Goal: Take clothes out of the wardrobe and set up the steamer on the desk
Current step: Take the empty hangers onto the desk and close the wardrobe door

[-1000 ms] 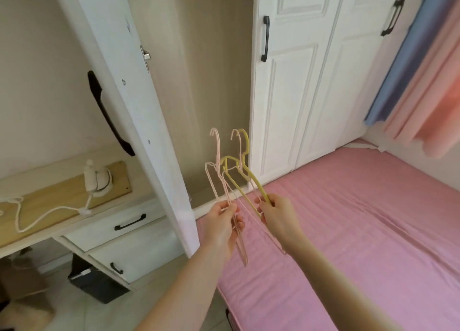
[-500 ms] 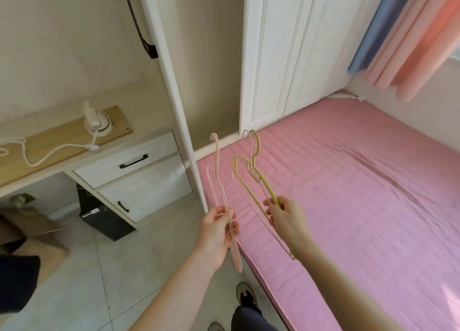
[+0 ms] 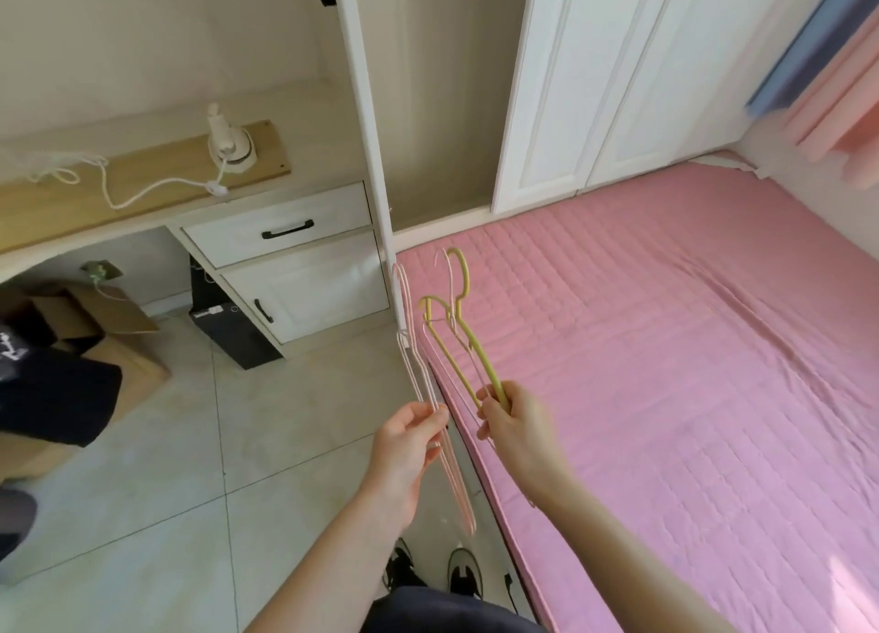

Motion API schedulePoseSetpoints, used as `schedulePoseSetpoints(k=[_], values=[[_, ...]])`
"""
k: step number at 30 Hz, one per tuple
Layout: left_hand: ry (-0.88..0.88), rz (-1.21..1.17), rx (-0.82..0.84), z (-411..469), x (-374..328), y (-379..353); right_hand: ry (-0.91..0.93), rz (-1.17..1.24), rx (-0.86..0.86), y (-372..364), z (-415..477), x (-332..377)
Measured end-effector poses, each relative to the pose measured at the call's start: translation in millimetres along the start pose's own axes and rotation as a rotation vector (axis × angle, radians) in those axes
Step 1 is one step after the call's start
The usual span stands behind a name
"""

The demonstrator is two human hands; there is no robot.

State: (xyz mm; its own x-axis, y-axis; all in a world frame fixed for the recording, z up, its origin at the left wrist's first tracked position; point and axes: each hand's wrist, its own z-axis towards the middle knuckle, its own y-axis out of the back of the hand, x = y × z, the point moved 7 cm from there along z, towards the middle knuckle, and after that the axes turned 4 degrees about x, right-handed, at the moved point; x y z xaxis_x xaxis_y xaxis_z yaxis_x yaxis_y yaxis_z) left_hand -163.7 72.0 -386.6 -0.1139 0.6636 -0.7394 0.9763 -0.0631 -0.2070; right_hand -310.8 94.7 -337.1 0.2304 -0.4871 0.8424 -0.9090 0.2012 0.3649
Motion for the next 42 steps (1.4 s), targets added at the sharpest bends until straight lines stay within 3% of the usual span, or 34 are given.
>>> schedulePoseSetpoints(k=[17,29,35,42], values=[[-0.067,-0.218,-0.252,-24.2,-14.9,55.5,0.138,-0.114,0.438,-85.0,-9.4,33.6],[-0.041,-0.333,-0.262,4.8,-59.8,164.5,0.219,-0.26,0.479,-191.9,17.5,97.6],[-0.056,-0.695,-0.316,32.1,-107.8,261.5,0.228,-0.296,0.545,-257.5,28.8,133.4],[-0.043,-0.923,-0.184,58.7,-167.8,324.0,0.301,-0.336,0.605,-313.1,37.6,164.4]])
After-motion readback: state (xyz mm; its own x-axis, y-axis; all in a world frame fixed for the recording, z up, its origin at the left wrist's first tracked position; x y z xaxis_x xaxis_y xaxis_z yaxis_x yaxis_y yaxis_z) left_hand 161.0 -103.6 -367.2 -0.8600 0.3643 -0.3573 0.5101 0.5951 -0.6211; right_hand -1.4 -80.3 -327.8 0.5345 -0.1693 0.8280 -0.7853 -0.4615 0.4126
